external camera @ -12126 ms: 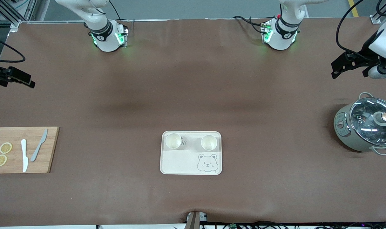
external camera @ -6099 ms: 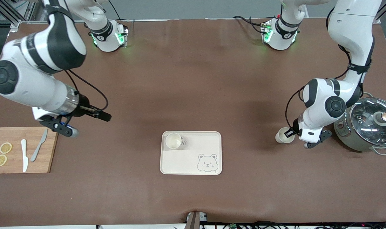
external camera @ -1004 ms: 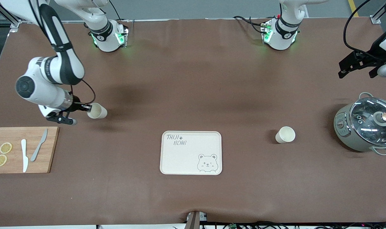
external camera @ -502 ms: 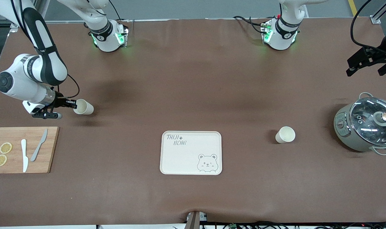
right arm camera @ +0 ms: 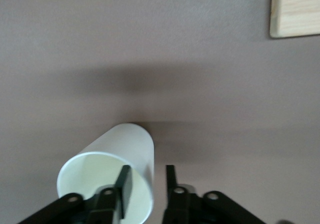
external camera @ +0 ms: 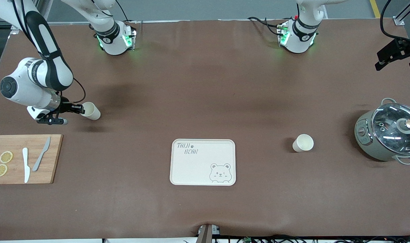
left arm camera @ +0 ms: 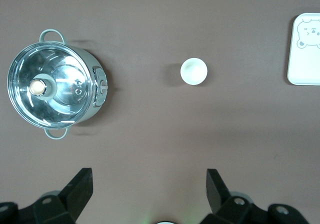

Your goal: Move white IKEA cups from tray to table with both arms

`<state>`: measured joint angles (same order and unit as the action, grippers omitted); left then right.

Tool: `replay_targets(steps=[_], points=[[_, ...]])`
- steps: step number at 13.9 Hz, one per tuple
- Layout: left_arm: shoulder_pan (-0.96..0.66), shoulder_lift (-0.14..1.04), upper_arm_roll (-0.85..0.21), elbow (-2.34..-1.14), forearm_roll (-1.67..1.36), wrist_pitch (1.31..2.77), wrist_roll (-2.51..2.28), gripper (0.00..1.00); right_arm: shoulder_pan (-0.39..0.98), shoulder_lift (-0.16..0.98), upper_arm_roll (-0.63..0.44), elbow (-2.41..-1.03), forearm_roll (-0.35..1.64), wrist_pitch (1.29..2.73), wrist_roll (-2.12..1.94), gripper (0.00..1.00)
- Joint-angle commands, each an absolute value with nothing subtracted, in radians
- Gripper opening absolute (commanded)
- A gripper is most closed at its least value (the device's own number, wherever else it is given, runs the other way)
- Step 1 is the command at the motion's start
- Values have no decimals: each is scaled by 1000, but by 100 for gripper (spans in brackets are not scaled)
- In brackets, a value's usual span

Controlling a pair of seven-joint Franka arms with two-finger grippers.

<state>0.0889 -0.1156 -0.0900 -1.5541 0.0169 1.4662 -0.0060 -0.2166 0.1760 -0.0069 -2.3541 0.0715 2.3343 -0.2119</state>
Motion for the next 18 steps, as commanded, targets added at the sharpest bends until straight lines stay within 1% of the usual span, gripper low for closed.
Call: replay_targets(steps=[1,3,4,5,6,8,11,15,16,18], points=[[97,-118,-97,-1549,6,1443,0,100,-233,166,14,-2242,71,2158,-222,100],[95,-120,-104,-1551,8,1443,-12,100,-215,167,14,-2127,74,1993,-221,100],[94,-120,-106,-1552,8,1443,-14,100,-203,167,14,-2040,74,1886,-224,100],[89,-121,-109,-1554,8,1447,-17,100,-177,169,17,-1935,74,1739,-224,100],[89,-121,-124,-1554,8,1450,-28,100,-125,187,12,-1851,58,1633,-215,100],[92,-121,-137,-1555,11,1462,-40,100,-126,231,11,-1685,52,1548,-222,100],[92,-112,-137,-1555,11,1488,-40,100,-120,282,11,-1366,57,1318,-222,100],[89,-83,-137,-1542,15,1548,-40,100,-114,270,14,-1197,55,1287,-222,100],[86,-75,-137,-1543,18,1554,-40,100,-106,252,17,-1168,57,1279,-221,100],[83,-69,-140,-1542,20,1557,-41,100,-71,183,18,-1160,60,1246,-216,100]])
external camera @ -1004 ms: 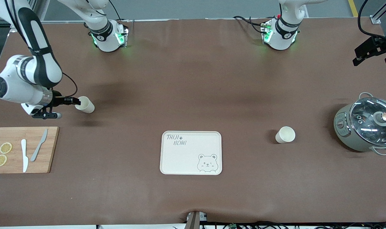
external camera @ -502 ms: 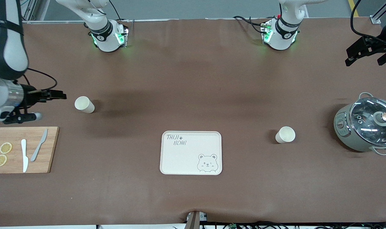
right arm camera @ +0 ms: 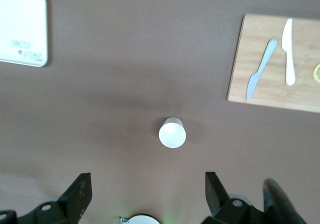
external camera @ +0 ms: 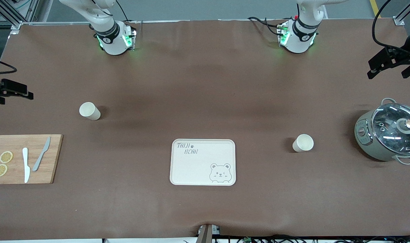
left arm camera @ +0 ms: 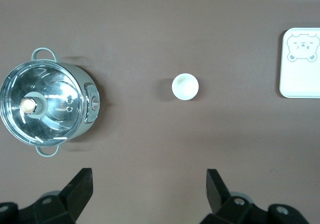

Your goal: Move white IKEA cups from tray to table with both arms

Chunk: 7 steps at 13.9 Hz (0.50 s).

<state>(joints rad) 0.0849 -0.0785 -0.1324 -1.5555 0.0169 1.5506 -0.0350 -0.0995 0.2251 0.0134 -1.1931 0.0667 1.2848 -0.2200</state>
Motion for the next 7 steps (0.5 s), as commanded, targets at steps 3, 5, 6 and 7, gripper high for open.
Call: replay_targets(steps=[3,5,6,7], points=[[89,-78,-149,-1542,21,1552,-37,100,-61,86,15,-1181,60,1157,-198,100],[91,-80,-149,-1540,21,1552,-38,100,-61,42,14,-1230,60,1131,-61,100],[91,-80,-149,-1540,21,1552,-38,100,-61,25,12,-1259,60,1128,-1,100],[91,-80,-149,-1540,12,1554,-40,100,-67,18,8,-1285,60,1127,6,100]])
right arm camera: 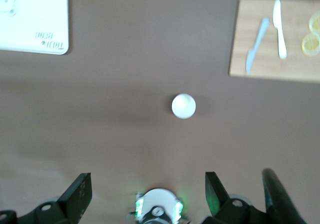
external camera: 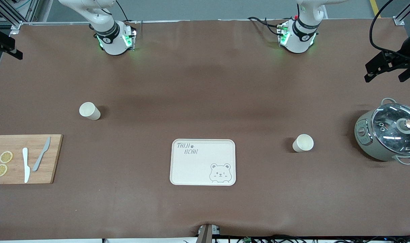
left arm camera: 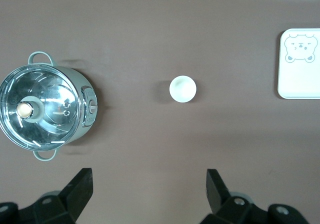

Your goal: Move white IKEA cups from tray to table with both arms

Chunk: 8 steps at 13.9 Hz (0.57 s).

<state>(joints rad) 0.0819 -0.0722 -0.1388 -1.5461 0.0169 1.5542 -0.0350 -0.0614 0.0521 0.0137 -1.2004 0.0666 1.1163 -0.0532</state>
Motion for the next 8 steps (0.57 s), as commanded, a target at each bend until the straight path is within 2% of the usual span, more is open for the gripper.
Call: replay_targets(steps=[1,4,7,8], points=[[81,-84,-146,-1542,9,1552,-40,100,-66,15,-9,-1302,61,1127,6,100],[5,-97,-129,-1583,18,1555,-93,100,-15,2,-18,-1304,46,1127,17,100],[-121,-129,9,-1618,21,1557,-101,100,-22,-50,-17,-1382,48,1161,17,100],[-118,-130,11,-1615,26,1559,-97,100,-17,-79,-11,-1426,46,1192,17,100]])
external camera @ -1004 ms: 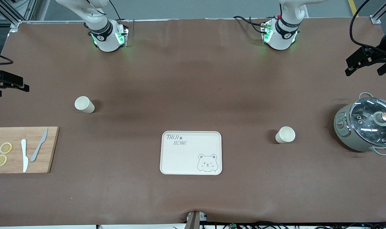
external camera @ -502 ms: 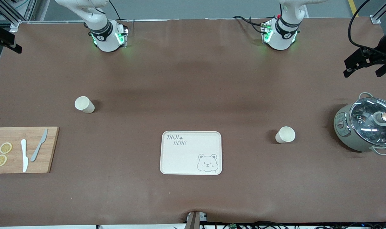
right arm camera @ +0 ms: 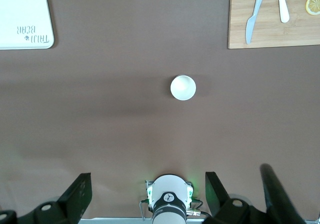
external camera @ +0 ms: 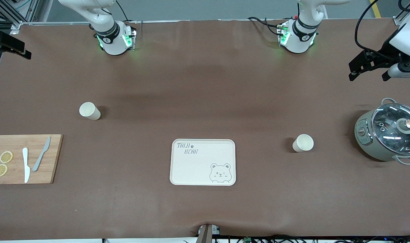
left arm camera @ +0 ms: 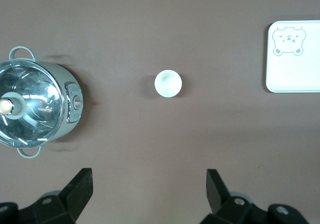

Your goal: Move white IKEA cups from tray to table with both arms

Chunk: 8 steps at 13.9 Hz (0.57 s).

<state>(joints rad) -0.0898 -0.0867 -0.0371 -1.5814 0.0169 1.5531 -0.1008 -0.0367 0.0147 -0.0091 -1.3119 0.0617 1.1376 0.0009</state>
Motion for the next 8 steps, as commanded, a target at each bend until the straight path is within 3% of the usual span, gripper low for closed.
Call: replay_targets(steps=[1,8], points=[[-115,-126,11,-1608,31,1566,-97,100,-21,-100,-11,-1458,46,1212,17,100],[-115,-118,8,-1643,15,1644,-89,100,-37,-71,-17,-1456,46,1244,2,100]])
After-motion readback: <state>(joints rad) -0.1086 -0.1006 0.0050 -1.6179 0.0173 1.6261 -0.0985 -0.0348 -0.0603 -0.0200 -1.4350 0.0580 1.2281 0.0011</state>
